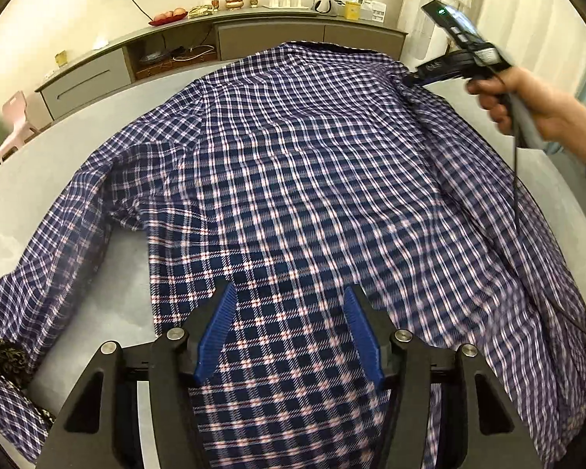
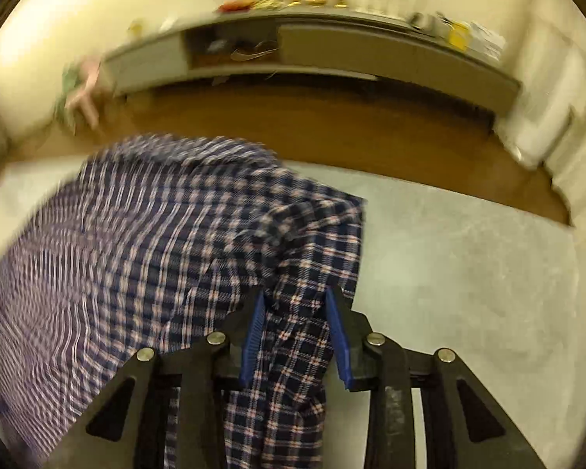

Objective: Fold clothes

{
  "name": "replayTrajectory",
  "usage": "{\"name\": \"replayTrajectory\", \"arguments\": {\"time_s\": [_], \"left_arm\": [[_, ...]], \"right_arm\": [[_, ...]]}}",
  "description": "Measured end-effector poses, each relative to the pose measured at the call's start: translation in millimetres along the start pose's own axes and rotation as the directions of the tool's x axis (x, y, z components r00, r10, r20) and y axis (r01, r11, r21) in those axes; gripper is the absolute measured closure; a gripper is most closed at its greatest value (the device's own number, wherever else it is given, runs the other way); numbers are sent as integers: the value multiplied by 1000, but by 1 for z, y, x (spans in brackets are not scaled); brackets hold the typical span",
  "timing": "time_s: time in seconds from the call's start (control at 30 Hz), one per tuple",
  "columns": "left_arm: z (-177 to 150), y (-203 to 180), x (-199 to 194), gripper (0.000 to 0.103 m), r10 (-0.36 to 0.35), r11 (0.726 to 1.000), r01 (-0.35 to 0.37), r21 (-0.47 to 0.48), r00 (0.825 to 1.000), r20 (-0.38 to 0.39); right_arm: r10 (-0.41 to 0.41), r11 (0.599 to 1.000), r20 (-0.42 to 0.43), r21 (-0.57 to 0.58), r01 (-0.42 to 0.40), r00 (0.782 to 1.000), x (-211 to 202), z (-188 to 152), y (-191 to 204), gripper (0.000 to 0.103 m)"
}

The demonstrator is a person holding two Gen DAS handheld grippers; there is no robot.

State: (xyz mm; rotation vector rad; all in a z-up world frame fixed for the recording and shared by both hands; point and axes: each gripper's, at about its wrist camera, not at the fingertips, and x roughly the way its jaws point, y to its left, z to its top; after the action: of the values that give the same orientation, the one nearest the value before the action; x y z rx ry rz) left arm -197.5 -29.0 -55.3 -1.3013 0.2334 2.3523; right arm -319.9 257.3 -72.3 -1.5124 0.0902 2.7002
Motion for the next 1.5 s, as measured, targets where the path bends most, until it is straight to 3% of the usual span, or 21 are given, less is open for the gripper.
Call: {"name": "replayTrajectory", "arguments": {"time_s": [0.07,0.17,0.2,0.27,0.37,0.47,0.53,0.63,0.67,0.73,0.83,0.87,0.9,0.93,0.97,1.0,1.13,1.2,1.3,1.37,1.5], "left_arm": [[-1,0,0,45,-19,1000,19,5,1000,13],[-5,15,-11,46,-59,995,59,-81,998,3],[-6,22,-25,46,-88,989,90,-121,996,21],[-3,40,-55,46,-131,972,147,-183,987,98],[-8,80,-109,45,-124,937,194,-290,962,244],[-27,140,-152,45,6,884,159,-440,936,351],[-46,185,-175,44,111,816,136,-562,917,383],[-75,237,-190,43,160,699,195,-688,895,417],[-79,246,-188,43,148,676,223,-702,893,425],[-86,262,-180,43,113,639,272,-720,892,438],[-92,268,-175,43,82,624,303,-720,891,446],[-91,268,-171,43,72,623,310,-718,891,447],[-93,269,-172,43,62,622,319,-715,890,451],[-97,272,-176,43,52,621,329,-712,889,456],[-102,274,-180,43,48,622,332,-709,888,457],[-107,276,-184,43,49,625,330,-708,888,457],[-117,280,-195,43,63,617,329,-715,885,462],[-120,280,-200,43,73,601,342,-722,877,476],[-120,275,-210,43,93,593,353,-724,863,497],[-115,261,-219,43,131,631,316,-709,857,498],[-86,186,-202,42,16,790,253,-558,902,432]], "right_arm": [[-38,999,3,-15,39,999,3,3,2,70],[-101,994,-54,-33,99,993,-1,5,8,70],[-162,986,-49,-44,160,986,-10,2,13,70],[-180,983,23,-33,180,983,-46,-8,30,68],[-64,993,77,-92,71,995,-94,-27,88,61],[127,964,100,-246,-99,987,-141,-48,194,49],[312,891,31,-357,-281,950,-155,-71,273,37],[501,741,-100,-463,-486,860,-165,-117,380,35],[529,700,-137,-487,-522,838,-165,-135,410,35],[519,664,-179,-532,-526,836,-153,-154,461,35],[423,666,-209,-588,-459,882,-123,-177,513,35],[364,686,-189,-607,-400,912,-111,-182,525,39],[348,695,-188,-606,-387,919,-106,-184,533,52],[336,703,-186,-603,-377,923,-102,-185,540,89],[352,708,-186,-588,-391,917,-105,-183,538,99],[388,708,-183,-568,-419,903,-114,-179,535,100],[564,697,-162,-432,-572,810,-167,-141,496,101],[598,717,-94,-382,-584,796,-197,-118,464,101],[569,794,59,-298,-530,820,-234,-79,397,101],[528,846,169,-184,-499,832,-256,-54,321,101],[355,911,346,80,-405,868,-291,-33,145,101]]}}
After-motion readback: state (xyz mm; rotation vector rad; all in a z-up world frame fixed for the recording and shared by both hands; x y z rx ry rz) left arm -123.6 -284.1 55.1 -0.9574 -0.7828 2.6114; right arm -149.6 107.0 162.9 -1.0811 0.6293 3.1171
